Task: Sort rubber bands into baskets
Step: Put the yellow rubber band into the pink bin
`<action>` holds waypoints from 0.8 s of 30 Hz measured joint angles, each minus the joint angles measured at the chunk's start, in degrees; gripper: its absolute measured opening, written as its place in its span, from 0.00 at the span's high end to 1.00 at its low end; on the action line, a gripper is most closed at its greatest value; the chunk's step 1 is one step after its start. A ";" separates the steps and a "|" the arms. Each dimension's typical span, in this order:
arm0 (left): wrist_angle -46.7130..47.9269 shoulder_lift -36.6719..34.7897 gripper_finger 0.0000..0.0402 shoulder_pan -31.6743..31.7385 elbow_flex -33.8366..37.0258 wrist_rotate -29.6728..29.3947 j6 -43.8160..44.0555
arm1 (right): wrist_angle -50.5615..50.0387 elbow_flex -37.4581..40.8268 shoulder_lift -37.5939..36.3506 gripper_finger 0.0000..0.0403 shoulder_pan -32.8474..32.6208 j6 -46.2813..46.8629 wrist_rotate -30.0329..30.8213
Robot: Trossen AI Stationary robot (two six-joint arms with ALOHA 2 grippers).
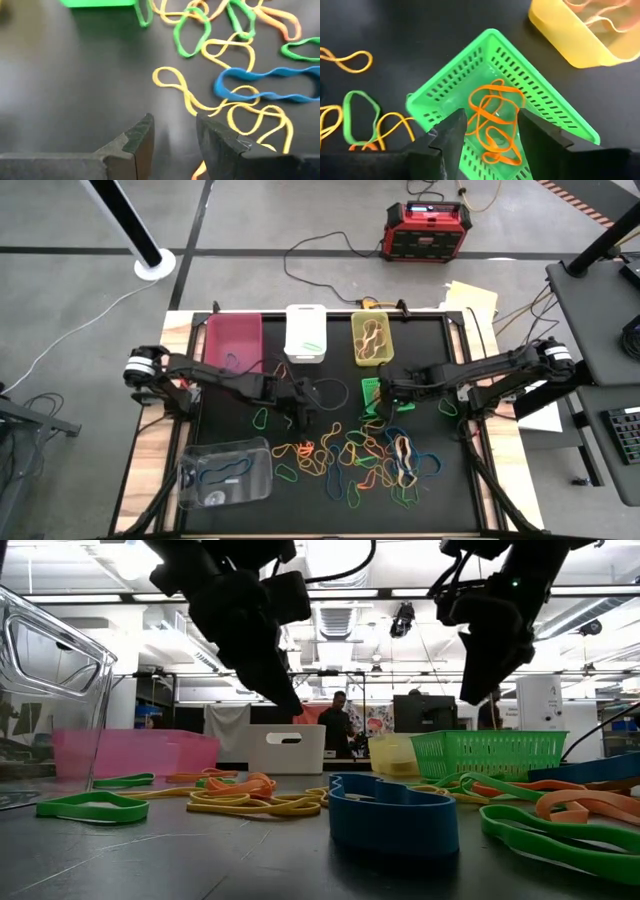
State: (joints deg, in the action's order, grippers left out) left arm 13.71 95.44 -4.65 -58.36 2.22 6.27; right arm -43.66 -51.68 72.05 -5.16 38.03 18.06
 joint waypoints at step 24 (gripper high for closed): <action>-2.56 18.10 0.73 -6.06 -11.11 -9.76 0.86 | 9.26 1.13 -0.63 0.53 -11.38 1.52 10.12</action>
State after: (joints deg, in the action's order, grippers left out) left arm 11.15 113.54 -10.71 -69.47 -7.54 7.12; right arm -34.39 -50.55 71.42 -16.54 39.55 28.19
